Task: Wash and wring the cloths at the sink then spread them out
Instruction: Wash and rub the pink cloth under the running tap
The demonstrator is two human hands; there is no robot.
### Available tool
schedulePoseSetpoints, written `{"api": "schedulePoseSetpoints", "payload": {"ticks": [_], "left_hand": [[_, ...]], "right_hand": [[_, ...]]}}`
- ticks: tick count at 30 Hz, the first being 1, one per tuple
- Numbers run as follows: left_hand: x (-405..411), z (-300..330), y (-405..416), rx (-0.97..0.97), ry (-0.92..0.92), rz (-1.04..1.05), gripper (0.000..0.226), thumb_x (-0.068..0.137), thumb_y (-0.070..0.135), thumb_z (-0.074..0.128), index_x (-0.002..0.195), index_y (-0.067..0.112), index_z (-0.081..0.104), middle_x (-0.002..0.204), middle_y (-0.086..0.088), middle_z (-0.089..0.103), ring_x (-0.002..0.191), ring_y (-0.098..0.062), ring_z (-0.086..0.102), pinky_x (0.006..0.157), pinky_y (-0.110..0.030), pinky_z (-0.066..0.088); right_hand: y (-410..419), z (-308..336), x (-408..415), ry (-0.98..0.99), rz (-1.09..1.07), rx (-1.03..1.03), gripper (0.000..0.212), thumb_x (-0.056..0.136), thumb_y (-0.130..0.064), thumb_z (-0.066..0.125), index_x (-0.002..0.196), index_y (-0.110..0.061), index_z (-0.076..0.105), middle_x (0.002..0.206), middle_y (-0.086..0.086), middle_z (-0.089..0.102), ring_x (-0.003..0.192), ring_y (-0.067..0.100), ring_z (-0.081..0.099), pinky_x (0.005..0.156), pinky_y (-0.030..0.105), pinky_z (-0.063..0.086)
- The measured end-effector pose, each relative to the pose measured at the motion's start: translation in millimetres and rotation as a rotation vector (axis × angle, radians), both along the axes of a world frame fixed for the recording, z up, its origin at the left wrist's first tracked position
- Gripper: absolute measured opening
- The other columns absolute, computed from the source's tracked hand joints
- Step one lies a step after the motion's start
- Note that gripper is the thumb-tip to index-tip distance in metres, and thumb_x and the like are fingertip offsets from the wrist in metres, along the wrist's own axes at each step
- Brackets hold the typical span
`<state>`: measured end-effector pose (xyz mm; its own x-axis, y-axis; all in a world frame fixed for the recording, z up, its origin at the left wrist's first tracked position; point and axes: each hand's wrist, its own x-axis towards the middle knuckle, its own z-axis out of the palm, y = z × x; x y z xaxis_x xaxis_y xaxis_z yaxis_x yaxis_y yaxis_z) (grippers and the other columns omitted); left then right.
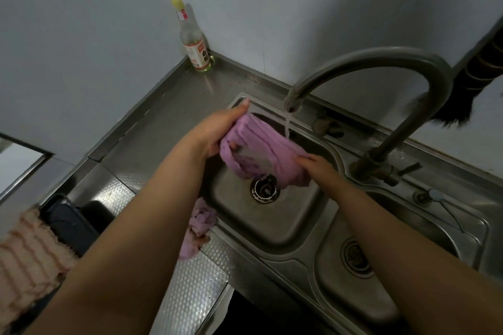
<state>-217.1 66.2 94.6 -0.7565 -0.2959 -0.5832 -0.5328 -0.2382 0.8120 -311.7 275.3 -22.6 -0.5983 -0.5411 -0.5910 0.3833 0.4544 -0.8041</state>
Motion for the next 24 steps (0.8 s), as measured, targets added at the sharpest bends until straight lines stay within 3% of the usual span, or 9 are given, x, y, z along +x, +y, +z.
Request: {"api": "schedulePoseSetpoints", "payload": {"ticks": [2,5,8,12,15,18,21,22,24], "left_hand": [[5.9,-11.8,-5.9,-0.095,-0.079,0.032,0.049,0.093,0.054,0.051,0.084,0.008,0.065,0.085,-0.013,0.069,0.089,-0.033,0.068,0.089,-0.040,0.055],[14.3,-31.3,-4.9,-0.078,-0.176,0.076,0.053,0.093,0.057,0.048,0.085,0.007,0.066,0.096,-0.020,0.069,0.096,-0.035,0.067,0.090,-0.042,0.054],[21.6,-56.9,0.2,-0.076,-0.287,0.016,0.058,0.094,0.059,0.043,0.101,0.006,0.066,0.103,-0.021,0.071,0.094,-0.033,0.068,0.080,-0.041,0.056],[23.4,-70.8,25.4,-0.100,-0.413,-0.129,0.071,0.095,0.066,0.026,0.132,0.014,0.055,0.134,-0.015,0.057,0.120,-0.035,0.056,0.105,-0.043,0.041],[17.0,-67.7,43.6,-0.134,-0.404,-0.169,0.070,0.097,0.065,0.014,0.147,0.022,0.038,0.148,-0.011,0.043,0.132,-0.033,0.044,0.104,-0.046,0.037],[8.8,-69.0,55.8,0.031,-0.180,0.017,0.056,0.105,0.045,0.025,0.142,0.007,0.044,0.142,-0.018,0.049,0.126,-0.033,0.051,0.095,-0.040,0.046],[4.9,-68.2,67.4,0.127,-0.045,0.153,0.043,0.107,0.024,0.027,0.131,-0.005,0.049,0.123,-0.022,0.058,0.080,-0.010,0.070,0.062,-0.017,0.055],[5.1,-70.9,68.4,0.147,-0.035,0.154,0.043,0.107,0.027,0.028,0.127,-0.001,0.054,0.119,-0.021,0.062,0.073,-0.008,0.070,0.063,-0.018,0.055],[7.4,-76.3,66.1,0.121,-0.016,0.158,0.046,0.106,0.035,0.031,0.120,0.004,0.061,0.108,-0.017,0.070,0.082,-0.015,0.071,0.072,-0.023,0.056]], "right_hand": [[1.1,9.0,-9.1,-0.004,-0.101,-0.028,0.039,0.089,-0.030,0.061,0.123,-0.011,0.061,0.118,0.012,0.064,0.106,0.028,0.061,0.092,0.040,0.050],[-4.5,32.1,-18.6,-0.101,-0.161,-0.228,0.036,0.089,-0.026,0.058,0.119,-0.007,0.062,0.116,0.009,0.065,0.111,0.028,0.060,0.096,0.043,0.047],[-13.9,57.1,-22.1,-0.210,-0.102,-0.434,0.023,0.091,-0.025,0.054,0.103,-0.008,0.065,0.109,0.011,0.063,0.108,0.026,0.060,0.093,0.041,0.048],[-36.2,86.1,-11.0,-0.332,0.007,-0.558,0.018,0.089,-0.032,0.055,0.088,-0.014,0.059,0.083,0.003,0.056,0.081,0.015,0.057,0.076,0.030,0.049],[-47.6,91.9,-3.7,-0.428,-0.002,-0.612,0.029,0.094,-0.039,0.049,0.081,-0.017,0.062,0.078,0.001,0.055,0.076,0.015,0.053,0.076,0.032,0.044],[-50.8,85.5,0.4,-0.510,-0.040,-0.639,0.029,0.096,-0.036,0.048,0.080,-0.016,0.062,0.078,0.002,0.054,0.077,0.016,0.051,0.084,0.034,0.038],[-50.2,83.1,-5.0,-0.483,-0.143,-0.559,0.030,0.097,-0.030,0.045,0.079,-0.017,0.065,0.077,0.001,0.058,0.077,0.015,0.056,0.082,0.032,0.044],[-48.7,85.2,-10.4,-0.462,-0.194,-0.526,0.030,0.098,-0.033,0.044,0.083,-0.017,0.064,0.079,0.003,0.061,0.081,0.017,0.059,0.081,0.034,0.048],[-46.2,84.2,-25.1,-0.424,-0.325,-0.400,0.036,0.097,-0.045,0.046,0.087,-0.016,0.064,0.084,0.005,0.068,0.090,0.022,0.063,0.082,0.039,0.053]]}}
